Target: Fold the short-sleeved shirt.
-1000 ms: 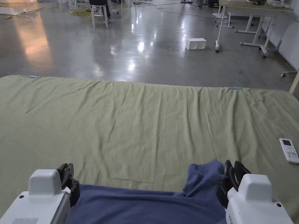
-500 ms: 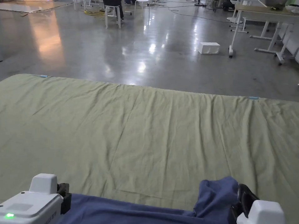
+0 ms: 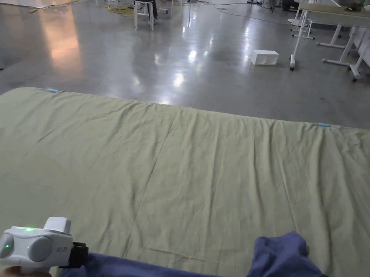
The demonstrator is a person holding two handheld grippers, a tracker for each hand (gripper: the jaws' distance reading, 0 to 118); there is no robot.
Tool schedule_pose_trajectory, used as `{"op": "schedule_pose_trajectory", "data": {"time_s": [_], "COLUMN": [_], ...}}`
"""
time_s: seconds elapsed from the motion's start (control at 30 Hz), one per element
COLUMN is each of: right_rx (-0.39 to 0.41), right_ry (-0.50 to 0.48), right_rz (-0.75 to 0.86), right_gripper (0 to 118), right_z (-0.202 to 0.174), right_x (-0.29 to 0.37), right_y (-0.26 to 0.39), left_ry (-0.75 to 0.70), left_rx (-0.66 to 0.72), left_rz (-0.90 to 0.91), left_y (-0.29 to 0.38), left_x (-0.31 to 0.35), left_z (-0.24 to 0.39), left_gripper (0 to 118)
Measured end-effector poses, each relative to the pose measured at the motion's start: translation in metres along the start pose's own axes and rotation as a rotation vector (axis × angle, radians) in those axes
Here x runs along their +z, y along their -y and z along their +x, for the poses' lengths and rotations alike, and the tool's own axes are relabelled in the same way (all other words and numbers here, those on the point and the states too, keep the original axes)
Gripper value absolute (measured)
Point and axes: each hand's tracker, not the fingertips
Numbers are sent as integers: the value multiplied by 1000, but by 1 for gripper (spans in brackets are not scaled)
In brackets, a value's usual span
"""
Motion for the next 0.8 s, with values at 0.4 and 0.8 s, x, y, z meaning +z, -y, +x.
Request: {"op": "schedule_pose_trajectory", "data": {"time_s": [0.4,0.8], "right_rx": [-55,2], "right_ry": [5,-62], "right_rz": [-122,-570], "right_gripper": [1,65], "right_z": [24,70], "right_x": [-26,-168], "right_y": [12,4], "left_ry": [-57,18], "left_rx": [-141,-38], "left_rz": [26,136], "left_y": [17,40], "left_x": [-7,48], "left_z": [32,8], "left_gripper": [6,6]}}
